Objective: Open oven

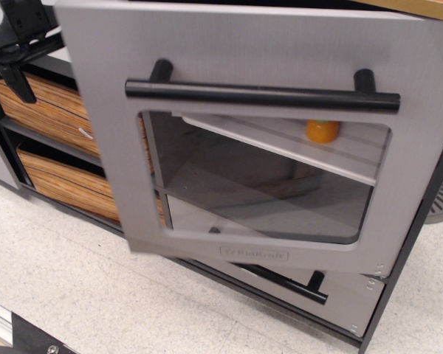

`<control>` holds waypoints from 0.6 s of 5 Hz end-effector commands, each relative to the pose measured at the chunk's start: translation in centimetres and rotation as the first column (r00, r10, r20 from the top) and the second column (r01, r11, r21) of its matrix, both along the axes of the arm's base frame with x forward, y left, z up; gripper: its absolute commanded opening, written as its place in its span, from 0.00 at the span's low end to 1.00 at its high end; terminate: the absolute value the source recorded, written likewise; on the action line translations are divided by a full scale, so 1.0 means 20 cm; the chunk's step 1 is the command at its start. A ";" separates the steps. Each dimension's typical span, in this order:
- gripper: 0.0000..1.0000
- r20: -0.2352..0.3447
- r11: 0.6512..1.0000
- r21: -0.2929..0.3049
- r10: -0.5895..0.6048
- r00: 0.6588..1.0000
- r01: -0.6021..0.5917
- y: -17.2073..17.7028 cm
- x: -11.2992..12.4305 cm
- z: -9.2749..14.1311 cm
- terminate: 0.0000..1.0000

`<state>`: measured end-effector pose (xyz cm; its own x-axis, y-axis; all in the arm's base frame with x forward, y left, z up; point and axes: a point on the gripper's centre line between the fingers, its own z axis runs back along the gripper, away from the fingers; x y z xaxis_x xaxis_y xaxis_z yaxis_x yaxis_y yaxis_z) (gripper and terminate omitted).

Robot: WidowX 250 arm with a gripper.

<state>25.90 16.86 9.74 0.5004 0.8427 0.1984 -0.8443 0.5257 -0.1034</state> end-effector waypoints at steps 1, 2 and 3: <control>1.00 -0.023 0.981 0.070 -0.180 0.983 0.181 0.10 -0.24 0.14 0.00; 1.00 -0.066 0.954 0.064 -0.290 0.955 0.294 0.06 -0.33 0.14 0.00; 1.00 -0.065 0.910 -0.013 -0.415 0.908 0.415 -0.07 -0.44 0.16 0.00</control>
